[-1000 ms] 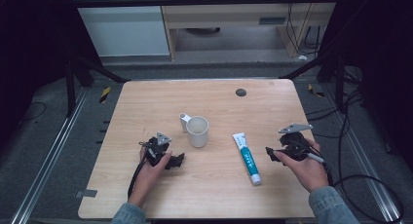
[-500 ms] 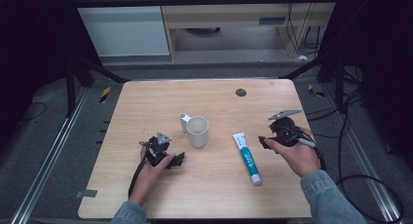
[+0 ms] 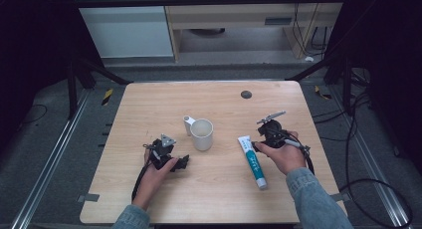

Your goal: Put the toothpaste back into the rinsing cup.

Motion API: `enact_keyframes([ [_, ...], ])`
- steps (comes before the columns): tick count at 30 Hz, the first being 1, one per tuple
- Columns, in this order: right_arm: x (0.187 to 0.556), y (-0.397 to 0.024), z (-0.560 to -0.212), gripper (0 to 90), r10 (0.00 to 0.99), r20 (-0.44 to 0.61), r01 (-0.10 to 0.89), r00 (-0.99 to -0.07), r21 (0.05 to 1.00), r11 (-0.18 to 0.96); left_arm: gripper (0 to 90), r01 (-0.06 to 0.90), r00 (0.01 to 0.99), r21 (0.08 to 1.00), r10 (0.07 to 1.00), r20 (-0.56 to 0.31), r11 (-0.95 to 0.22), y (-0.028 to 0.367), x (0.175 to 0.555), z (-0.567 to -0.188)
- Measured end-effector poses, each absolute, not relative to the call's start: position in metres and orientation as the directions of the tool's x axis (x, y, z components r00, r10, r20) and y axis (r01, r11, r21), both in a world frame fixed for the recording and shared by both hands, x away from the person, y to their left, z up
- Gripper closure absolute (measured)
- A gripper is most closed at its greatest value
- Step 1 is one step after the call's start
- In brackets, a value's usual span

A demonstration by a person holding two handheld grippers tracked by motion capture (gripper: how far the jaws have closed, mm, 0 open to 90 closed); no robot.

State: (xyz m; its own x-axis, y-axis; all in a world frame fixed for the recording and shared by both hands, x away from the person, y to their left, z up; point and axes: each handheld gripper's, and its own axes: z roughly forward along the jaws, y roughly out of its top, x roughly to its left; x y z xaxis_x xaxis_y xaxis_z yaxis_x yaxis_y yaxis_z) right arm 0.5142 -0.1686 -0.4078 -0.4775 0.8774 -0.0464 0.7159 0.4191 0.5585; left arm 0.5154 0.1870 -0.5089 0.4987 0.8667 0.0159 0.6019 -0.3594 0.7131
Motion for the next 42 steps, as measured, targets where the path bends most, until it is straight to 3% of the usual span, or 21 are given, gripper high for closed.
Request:
enact_keyframes([
  [14,0.521,-0.148,-0.429,49.3,0.876,-0.046,0.755,-0.481,0.486,0.44,0.0,0.596,0.517,0.712,0.856,0.015,-0.372,0.189,0.521,-0.509],
  [27,0.533,-0.135,-0.459,48.3,0.894,-0.019,0.813,-0.447,0.408,0.416,0.0,0.594,0.52,0.712,0.854,0.016,-0.375,0.189,0.523,-0.509],
  [42,0.539,-0.134,-0.468,49.1,0.902,-0.008,0.835,-0.432,0.375,0.404,0.0,0.593,0.52,0.712,0.854,0.017,-0.376,0.189,0.523,-0.509],
])
